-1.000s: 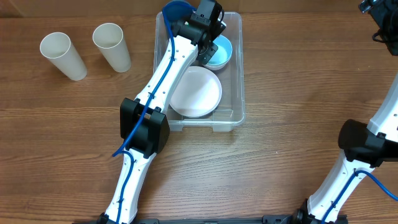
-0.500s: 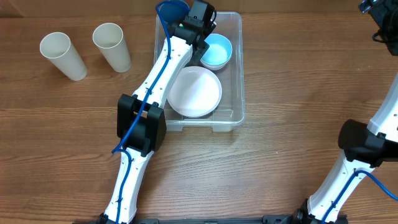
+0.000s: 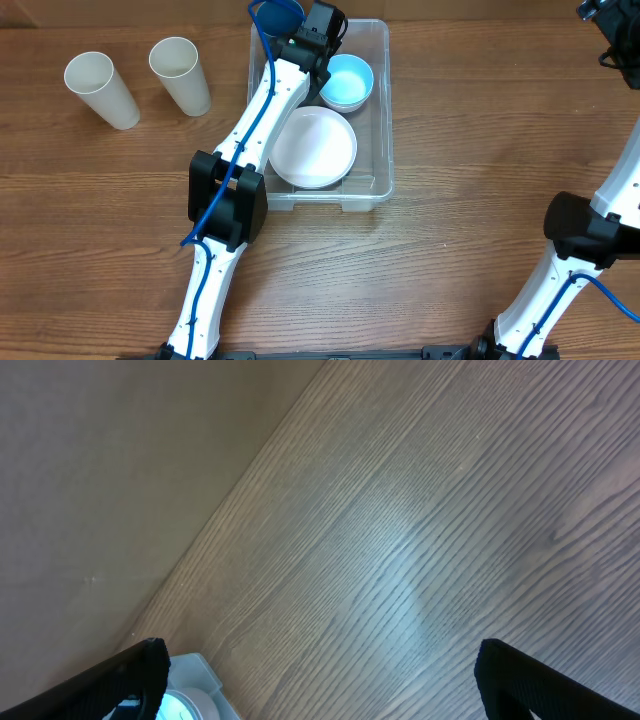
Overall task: Pack container
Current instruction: 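Release the blue cup and lift the left gripper out of the bin, then move the left gripper to the front beige cup and grasp it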
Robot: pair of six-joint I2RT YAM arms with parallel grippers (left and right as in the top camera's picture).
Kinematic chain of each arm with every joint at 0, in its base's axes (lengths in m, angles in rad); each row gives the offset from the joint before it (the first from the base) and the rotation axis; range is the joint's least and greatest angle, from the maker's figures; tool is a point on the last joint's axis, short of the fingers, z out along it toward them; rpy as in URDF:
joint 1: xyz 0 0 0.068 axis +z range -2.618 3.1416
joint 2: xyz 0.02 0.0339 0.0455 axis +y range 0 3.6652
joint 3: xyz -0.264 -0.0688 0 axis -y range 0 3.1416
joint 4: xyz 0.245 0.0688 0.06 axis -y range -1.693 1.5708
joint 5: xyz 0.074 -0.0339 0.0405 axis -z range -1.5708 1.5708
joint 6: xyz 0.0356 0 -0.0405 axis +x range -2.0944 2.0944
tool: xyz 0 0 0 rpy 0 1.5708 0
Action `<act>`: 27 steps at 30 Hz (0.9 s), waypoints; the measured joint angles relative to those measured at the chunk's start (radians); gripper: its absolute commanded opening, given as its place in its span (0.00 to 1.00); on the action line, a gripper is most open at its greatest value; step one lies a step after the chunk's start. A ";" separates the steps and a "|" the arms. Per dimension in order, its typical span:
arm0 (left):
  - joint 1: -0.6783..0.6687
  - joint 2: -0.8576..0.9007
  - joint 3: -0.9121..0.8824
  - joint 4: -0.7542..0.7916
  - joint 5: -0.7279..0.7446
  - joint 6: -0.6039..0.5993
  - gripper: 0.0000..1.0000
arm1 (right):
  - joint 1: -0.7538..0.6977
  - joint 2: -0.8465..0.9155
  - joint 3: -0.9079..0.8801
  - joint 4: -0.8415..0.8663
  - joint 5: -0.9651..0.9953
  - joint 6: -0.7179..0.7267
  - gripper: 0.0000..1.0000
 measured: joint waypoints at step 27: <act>-0.147 -0.003 -0.002 -0.033 -0.098 -0.065 0.35 | 0.000 0.000 0.000 0.000 0.000 0.000 1.00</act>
